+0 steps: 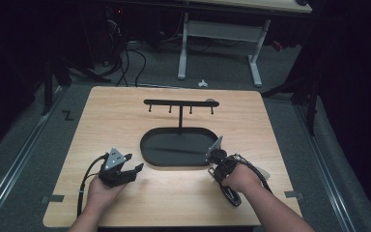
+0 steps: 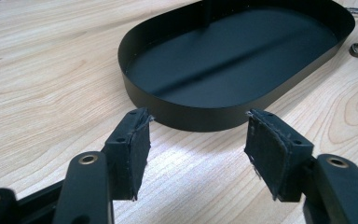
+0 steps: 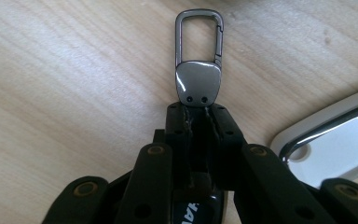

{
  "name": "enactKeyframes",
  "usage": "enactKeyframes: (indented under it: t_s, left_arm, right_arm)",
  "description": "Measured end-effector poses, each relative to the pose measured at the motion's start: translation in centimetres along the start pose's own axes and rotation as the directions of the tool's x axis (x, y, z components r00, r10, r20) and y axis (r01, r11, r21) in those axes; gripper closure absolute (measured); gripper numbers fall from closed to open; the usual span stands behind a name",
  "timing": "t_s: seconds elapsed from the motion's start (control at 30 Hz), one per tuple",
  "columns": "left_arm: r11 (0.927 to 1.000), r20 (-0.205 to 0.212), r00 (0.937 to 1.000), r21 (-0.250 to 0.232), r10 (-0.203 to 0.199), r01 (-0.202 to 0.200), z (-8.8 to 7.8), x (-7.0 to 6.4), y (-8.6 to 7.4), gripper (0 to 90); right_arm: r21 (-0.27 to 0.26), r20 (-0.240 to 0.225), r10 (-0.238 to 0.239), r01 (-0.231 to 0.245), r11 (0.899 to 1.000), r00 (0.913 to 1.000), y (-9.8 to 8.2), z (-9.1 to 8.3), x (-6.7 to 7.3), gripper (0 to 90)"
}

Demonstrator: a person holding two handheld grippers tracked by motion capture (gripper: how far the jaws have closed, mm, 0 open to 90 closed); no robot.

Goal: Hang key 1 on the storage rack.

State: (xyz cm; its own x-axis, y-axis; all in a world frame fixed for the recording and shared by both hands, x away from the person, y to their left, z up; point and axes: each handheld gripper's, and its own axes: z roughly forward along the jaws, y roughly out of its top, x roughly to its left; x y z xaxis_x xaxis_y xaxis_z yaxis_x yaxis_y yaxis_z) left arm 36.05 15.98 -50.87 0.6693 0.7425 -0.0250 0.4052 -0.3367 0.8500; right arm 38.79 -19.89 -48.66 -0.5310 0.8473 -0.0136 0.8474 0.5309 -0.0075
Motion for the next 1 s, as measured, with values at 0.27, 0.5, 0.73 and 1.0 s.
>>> enactKeyframes:
  t_s: [0.27,0.5,0.73,1.0]
  left_arm:
    - [1.0,-0.001,1.0,-0.005,0.003,-0.003,0.0,-0.1,0.0,40.4]
    - [1.0,0.0,1.0,-0.002,0.008,-0.008,0.1,-0.1,0.0,40.4]
    - [1.0,-0.001,1.0,0.0,0.009,-0.009,0.1,-0.2,0.0,40.4]
    - [0.9999,-0.003,0.9999,0.003,0.017,-0.017,0.1,-0.2,0.0,40.5]
  right_arm:
    - [-0.045,-0.03,0.013,-0.015,0.999,0.9995,-0.6,-1.5,-0.1,80.0]
    - [-0.076,-0.04,0.02,-0.023,0.997,0.999,-1.3,-2.6,-0.2,79.9]
    - [-0.115,-0.043,0.021,-0.026,0.993,0.9988,-1.6,-4.3,-0.1,79.9]
    - [-0.161,-0.035,0.008,-0.013,0.987,0.9994,-1.6,-6.3,-0.3,79.9]
